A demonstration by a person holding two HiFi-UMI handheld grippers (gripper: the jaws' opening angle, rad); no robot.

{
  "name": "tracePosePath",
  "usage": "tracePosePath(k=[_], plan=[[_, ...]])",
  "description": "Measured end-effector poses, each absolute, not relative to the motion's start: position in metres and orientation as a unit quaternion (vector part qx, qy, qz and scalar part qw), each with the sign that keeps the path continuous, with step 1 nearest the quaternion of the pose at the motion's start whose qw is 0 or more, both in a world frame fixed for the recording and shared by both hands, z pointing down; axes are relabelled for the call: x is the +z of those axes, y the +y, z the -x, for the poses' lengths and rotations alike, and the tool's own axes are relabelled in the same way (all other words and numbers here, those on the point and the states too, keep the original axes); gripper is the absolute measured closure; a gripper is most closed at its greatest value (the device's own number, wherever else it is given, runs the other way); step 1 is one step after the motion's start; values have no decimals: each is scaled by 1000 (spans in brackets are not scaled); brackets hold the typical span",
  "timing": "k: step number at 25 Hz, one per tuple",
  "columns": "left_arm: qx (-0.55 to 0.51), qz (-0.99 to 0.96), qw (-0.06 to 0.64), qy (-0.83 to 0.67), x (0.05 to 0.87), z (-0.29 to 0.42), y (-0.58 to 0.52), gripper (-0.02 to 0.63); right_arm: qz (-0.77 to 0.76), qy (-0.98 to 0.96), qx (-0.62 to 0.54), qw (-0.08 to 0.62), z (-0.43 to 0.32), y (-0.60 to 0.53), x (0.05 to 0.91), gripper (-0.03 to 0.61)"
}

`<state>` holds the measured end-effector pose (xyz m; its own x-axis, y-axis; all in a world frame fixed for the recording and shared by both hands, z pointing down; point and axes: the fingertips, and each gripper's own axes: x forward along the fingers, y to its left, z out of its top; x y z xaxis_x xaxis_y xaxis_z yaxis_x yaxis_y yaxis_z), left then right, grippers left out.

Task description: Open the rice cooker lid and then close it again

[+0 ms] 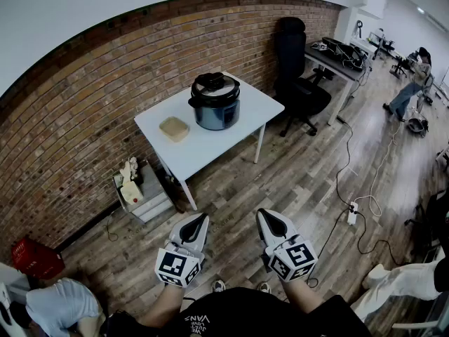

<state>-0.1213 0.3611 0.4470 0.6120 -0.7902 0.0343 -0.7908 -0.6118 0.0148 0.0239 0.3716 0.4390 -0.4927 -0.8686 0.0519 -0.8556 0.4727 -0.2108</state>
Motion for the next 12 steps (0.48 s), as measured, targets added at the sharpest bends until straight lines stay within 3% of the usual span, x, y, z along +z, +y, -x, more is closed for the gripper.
tracePosePath(k=[4,5,8,12], plan=[[-14,-905,21,-425,446,138,356,611,490,862,-113,64,-4,369,434,574],[-23,-908,27,-417,446,142,354,595,492,861,-111,67,0,367,432,540],[-35,-916,46,-397,449,147,344,419,497,857,-123,64,7,361,434,341],[-37,-923,60,-378,457,142,330,368,510,848,-132,61,-2,347,444,285]])
